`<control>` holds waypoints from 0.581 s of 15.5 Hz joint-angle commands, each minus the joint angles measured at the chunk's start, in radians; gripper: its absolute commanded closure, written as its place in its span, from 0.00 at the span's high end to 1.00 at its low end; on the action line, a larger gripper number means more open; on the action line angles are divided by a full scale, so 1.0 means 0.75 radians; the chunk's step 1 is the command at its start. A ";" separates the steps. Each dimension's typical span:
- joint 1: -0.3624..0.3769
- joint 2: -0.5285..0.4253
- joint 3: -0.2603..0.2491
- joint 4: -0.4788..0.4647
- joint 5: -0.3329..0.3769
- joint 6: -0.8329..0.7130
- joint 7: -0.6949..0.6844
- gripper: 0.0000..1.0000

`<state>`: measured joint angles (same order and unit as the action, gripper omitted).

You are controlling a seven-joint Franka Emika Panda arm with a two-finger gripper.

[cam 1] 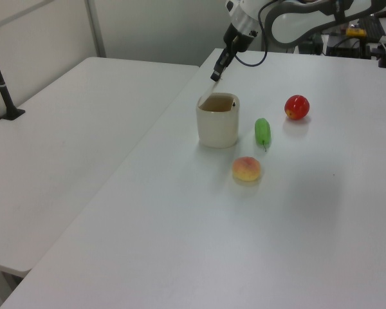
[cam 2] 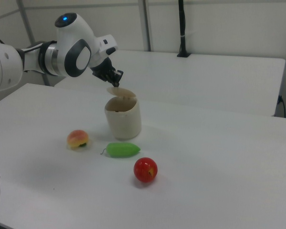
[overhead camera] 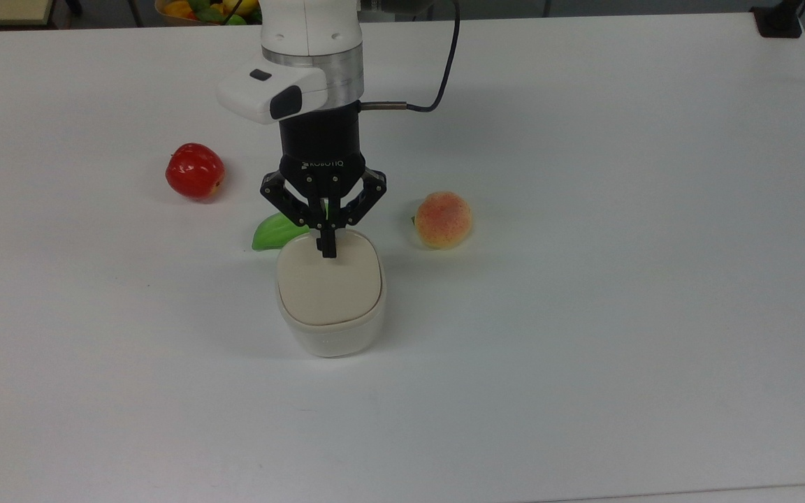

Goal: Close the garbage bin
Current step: 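Push the raised lid down onto the bin opening with the gripper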

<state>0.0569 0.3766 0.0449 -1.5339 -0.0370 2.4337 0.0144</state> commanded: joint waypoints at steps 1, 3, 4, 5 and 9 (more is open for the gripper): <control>0.008 -0.032 -0.013 -0.027 -0.018 -0.136 -0.027 0.00; 0.006 -0.030 -0.015 -0.029 -0.018 -0.167 -0.027 0.00; 0.006 -0.028 -0.015 -0.031 -0.018 -0.167 -0.027 0.00; 0.006 -0.026 -0.017 -0.041 -0.018 -0.167 -0.027 0.00; 0.002 0.003 -0.021 -0.047 -0.018 -0.167 -0.027 0.00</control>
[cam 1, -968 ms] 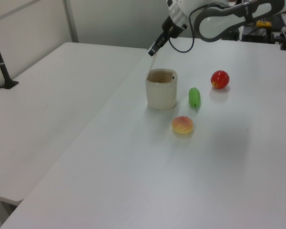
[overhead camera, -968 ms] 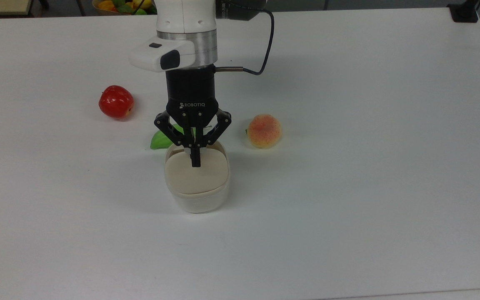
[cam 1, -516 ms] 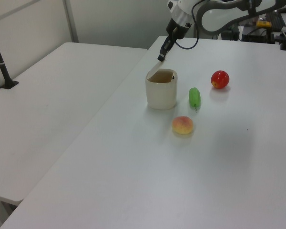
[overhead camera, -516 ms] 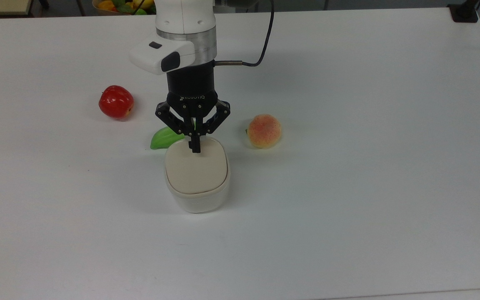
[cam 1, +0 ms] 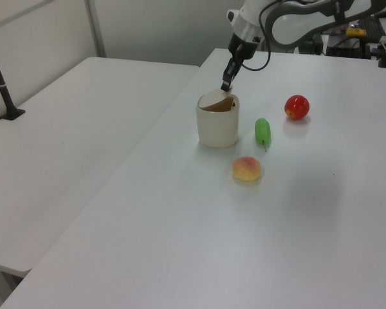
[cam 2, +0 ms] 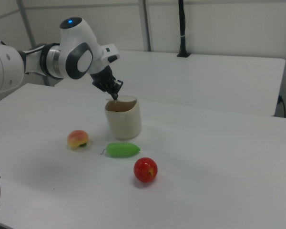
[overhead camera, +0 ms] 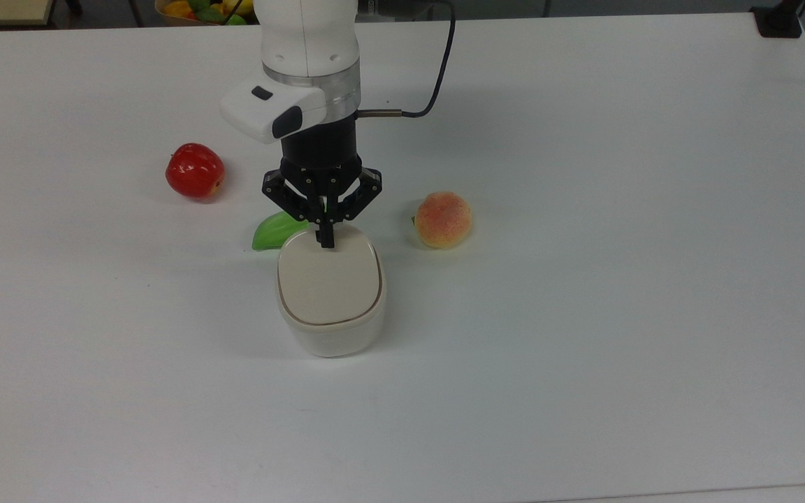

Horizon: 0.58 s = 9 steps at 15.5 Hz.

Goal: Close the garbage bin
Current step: 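Push the raised lid down onto the bin opening with the gripper, then hold the gripper pressed on the closed lid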

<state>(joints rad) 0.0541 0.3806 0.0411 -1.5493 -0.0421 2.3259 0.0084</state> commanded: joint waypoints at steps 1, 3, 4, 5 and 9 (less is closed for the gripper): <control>0.006 0.000 -0.016 -0.031 -0.013 -0.023 -0.019 0.00; 0.006 0.002 -0.016 -0.047 -0.011 -0.023 -0.024 0.00; 0.006 0.004 -0.016 -0.049 -0.013 -0.023 -0.030 0.00; 0.006 0.006 -0.016 -0.055 -0.011 -0.023 -0.030 0.00; 0.006 0.030 -0.016 -0.055 -0.013 -0.021 -0.030 0.00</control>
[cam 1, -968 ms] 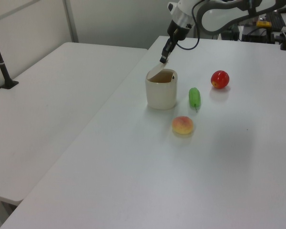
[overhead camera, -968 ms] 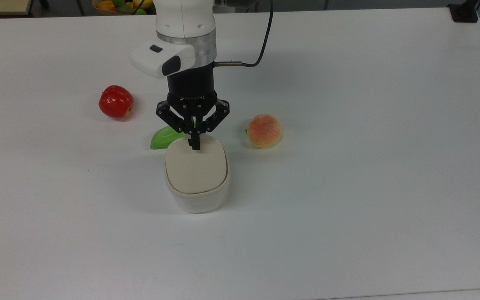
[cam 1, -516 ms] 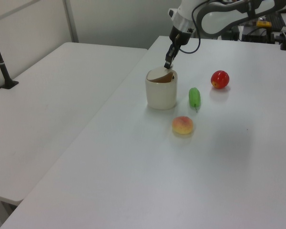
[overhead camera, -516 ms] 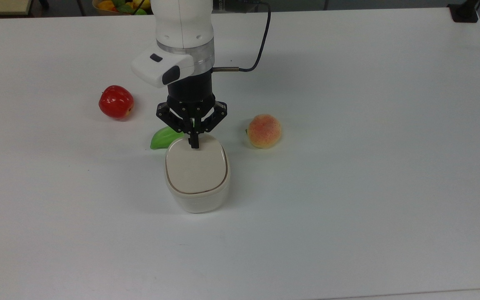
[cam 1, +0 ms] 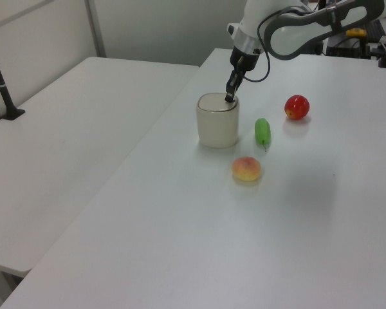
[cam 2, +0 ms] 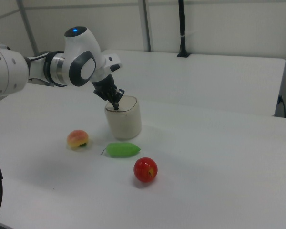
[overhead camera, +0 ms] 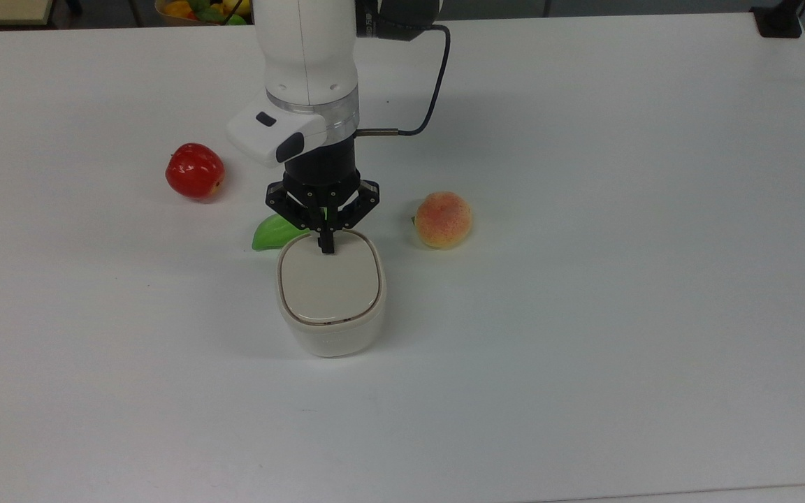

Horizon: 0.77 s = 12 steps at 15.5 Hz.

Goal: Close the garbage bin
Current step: 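Hold the gripper pressed on the closed lid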

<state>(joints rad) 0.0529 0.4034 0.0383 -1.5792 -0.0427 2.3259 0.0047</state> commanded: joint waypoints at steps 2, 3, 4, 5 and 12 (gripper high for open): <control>0.007 0.008 -0.012 -0.013 -0.013 -0.021 -0.025 0.00; 0.007 0.016 -0.012 -0.013 -0.013 -0.021 -0.027 0.00; 0.007 0.018 -0.012 -0.013 -0.013 -0.019 -0.025 0.00; 0.005 0.023 -0.012 -0.013 -0.013 -0.019 -0.025 0.00; 0.005 0.045 -0.012 -0.013 -0.011 -0.019 -0.025 0.00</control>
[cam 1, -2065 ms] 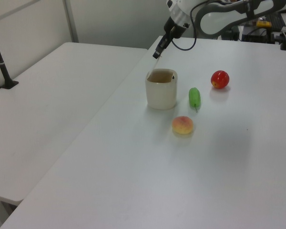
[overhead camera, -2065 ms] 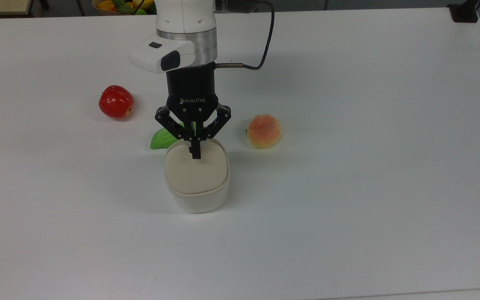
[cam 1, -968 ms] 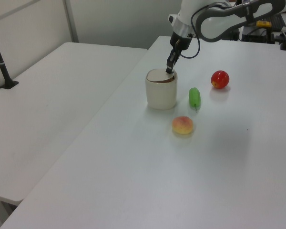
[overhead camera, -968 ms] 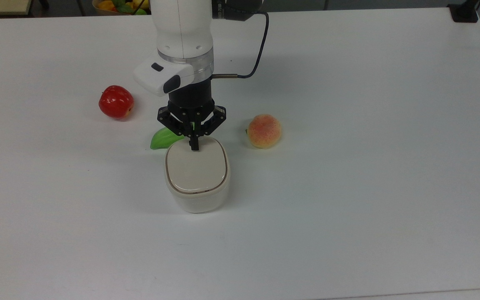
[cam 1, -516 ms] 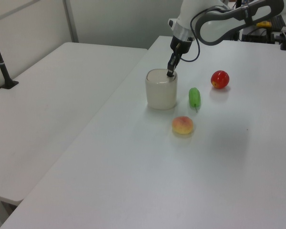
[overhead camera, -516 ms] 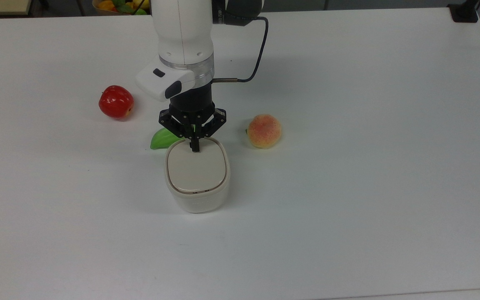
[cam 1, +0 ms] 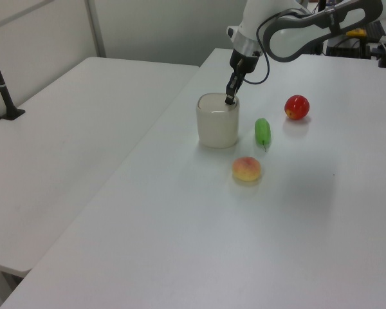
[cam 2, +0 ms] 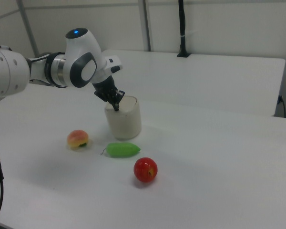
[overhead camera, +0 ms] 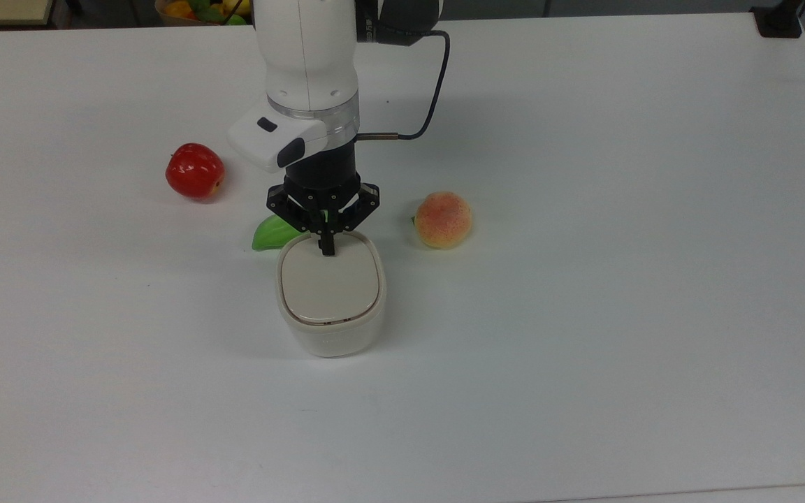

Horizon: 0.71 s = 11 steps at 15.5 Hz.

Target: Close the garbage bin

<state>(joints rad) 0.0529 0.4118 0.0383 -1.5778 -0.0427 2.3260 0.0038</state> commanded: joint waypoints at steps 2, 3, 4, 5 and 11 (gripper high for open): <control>0.005 0.034 -0.012 -0.015 -0.011 -0.019 -0.024 0.00; 0.007 0.034 -0.012 -0.015 -0.011 -0.019 -0.024 0.00; 0.007 0.034 -0.012 -0.013 -0.011 -0.019 -0.024 0.00; 0.007 0.032 -0.012 -0.011 -0.011 -0.021 -0.021 0.00; 0.015 -0.064 -0.012 -0.001 -0.002 -0.052 -0.005 0.00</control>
<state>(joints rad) 0.0529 0.4092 0.0383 -1.5730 -0.0427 2.3258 0.0038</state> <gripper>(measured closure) 0.991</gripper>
